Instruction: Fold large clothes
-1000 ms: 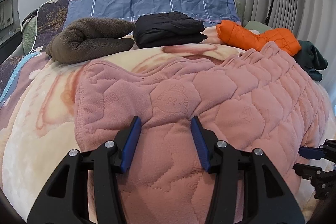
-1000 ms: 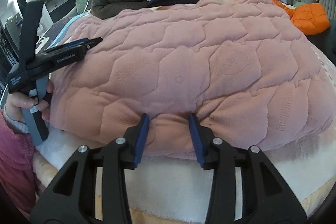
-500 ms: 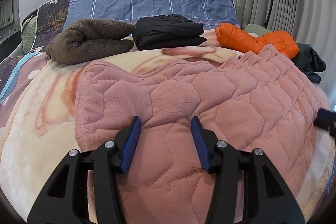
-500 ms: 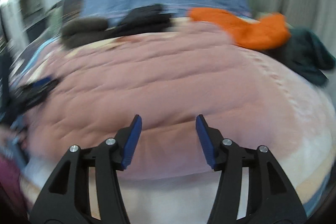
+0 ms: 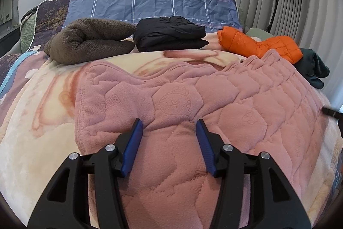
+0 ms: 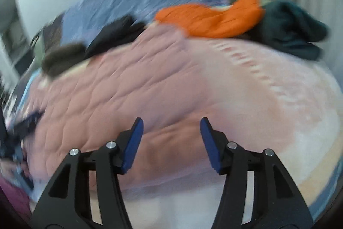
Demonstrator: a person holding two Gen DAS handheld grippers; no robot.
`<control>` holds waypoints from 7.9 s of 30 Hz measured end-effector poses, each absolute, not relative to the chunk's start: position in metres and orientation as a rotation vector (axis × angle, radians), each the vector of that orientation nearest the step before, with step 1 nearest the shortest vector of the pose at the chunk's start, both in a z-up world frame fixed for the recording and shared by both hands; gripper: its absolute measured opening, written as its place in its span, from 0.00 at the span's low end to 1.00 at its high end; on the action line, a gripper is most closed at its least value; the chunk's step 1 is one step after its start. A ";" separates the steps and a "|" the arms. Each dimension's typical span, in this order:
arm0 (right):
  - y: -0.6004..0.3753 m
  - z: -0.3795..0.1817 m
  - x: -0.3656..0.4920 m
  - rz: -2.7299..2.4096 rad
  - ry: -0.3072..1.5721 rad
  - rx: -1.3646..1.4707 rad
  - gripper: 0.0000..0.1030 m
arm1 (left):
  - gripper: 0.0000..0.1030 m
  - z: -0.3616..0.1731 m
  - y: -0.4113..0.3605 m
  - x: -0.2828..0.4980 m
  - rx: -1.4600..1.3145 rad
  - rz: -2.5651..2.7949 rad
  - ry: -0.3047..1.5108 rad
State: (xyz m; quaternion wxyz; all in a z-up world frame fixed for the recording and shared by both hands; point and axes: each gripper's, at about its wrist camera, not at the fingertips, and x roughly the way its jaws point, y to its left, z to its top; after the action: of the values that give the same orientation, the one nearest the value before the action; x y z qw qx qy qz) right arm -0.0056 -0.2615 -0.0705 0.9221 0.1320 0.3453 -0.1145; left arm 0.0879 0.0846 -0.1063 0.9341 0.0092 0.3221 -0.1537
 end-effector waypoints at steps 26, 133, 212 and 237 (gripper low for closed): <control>-0.137 -0.063 -0.029 -0.003 0.544 -0.188 0.69 | 0.60 -0.069 0.145 0.077 -0.223 -0.323 0.624; -0.354 -0.110 -0.049 0.159 0.530 0.778 0.28 | 0.37 0.000 -0.187 0.112 0.338 -0.815 0.722; -0.311 -0.100 -0.015 -0.008 0.700 0.486 0.05 | 0.45 -0.059 -0.245 0.158 0.528 -0.596 0.716; -0.308 -0.098 -0.010 -0.033 0.700 0.449 0.06 | 0.46 -0.069 -0.242 0.175 0.535 -0.609 0.756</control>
State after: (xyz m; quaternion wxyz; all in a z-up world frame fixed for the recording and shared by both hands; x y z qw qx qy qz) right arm -0.0100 -0.3079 -0.0983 0.9146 0.2180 0.3401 -0.0161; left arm 0.1748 -0.2418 -0.0695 0.8503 0.2541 0.3589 -0.2893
